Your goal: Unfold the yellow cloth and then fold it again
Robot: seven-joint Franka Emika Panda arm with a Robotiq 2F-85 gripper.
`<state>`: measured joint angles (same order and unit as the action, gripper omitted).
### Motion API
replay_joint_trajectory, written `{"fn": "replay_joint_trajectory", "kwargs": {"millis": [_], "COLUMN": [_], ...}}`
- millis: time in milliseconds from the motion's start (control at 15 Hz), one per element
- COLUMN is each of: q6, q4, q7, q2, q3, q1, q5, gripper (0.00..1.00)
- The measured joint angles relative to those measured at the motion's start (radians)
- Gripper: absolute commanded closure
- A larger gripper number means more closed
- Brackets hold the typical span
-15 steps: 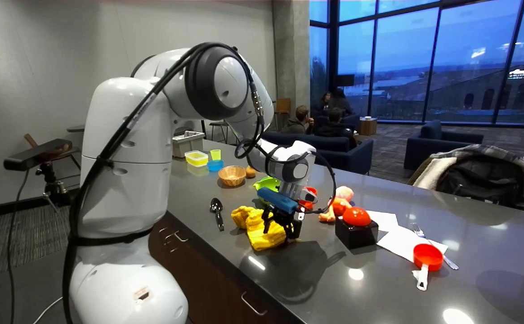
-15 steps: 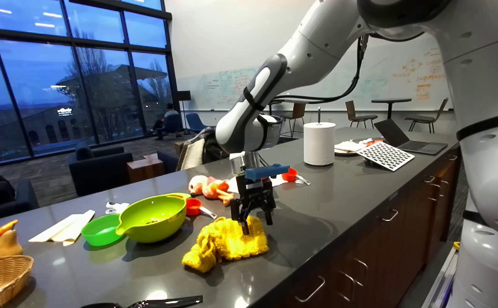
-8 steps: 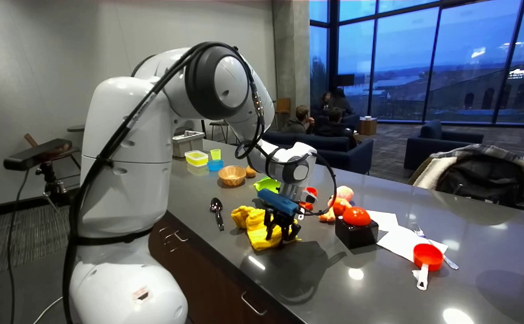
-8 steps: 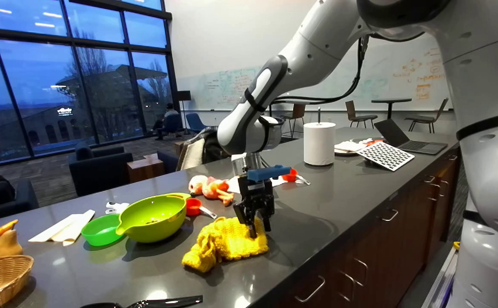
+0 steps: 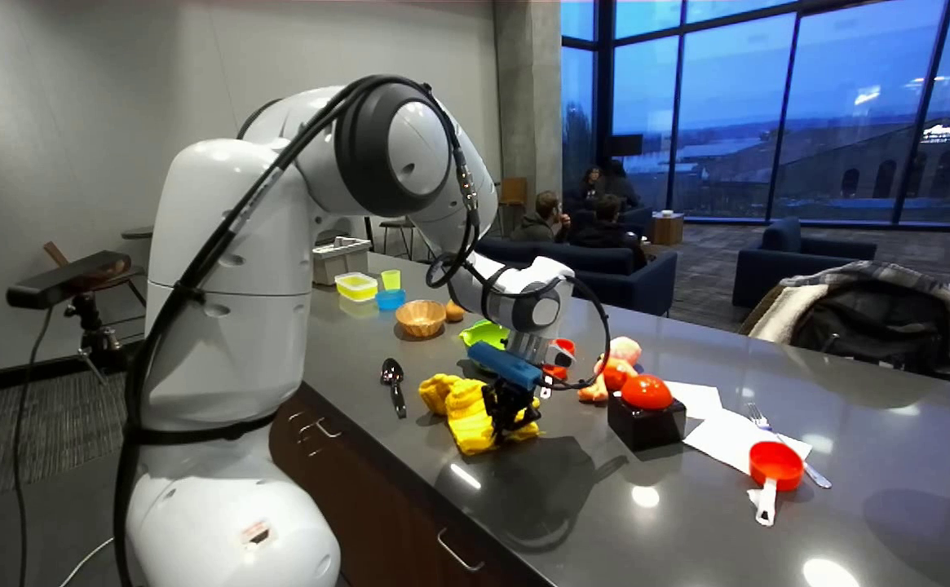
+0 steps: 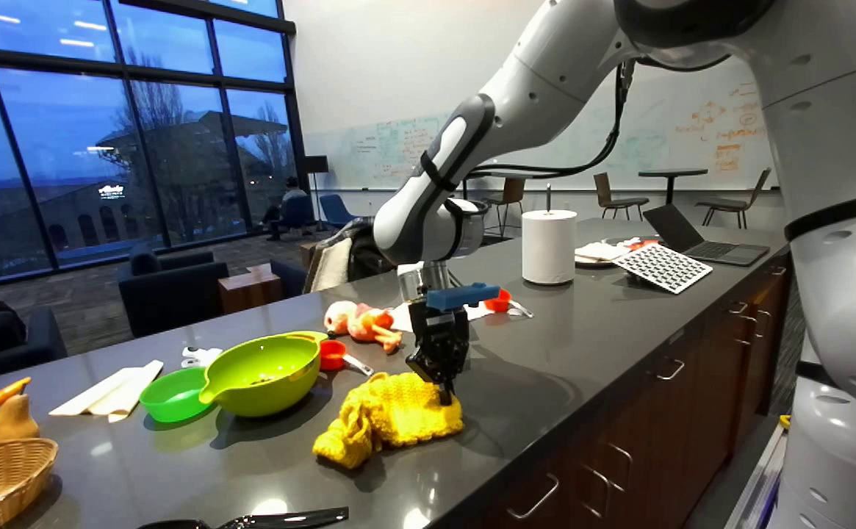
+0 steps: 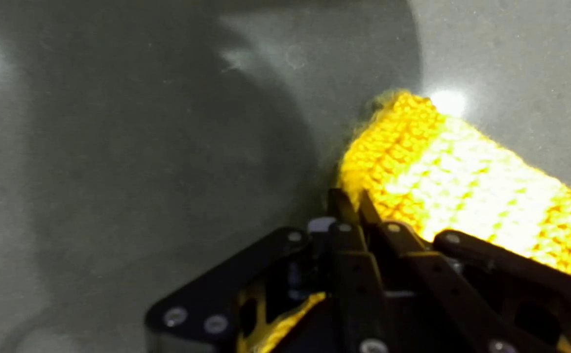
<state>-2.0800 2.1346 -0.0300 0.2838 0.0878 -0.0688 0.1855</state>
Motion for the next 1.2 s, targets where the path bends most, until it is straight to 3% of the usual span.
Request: {"fn": "replay_joint_trajectory", "kwargs": {"millis": [333,867,1200], "q6": [0.061,0.421,0.528], "q4": [-0.017,-0.233,-0.338], "q7": [0.022,0.118,0.124], "q2": [-0.05,-0.151,-0.129], "q3": [0.0,0.03,0.045], "q1": [-0.014,-0.095,-0.117], "q5": [-0.086,-0.338,-0.395], "gripper": [0.99,0.99,0.99]}}
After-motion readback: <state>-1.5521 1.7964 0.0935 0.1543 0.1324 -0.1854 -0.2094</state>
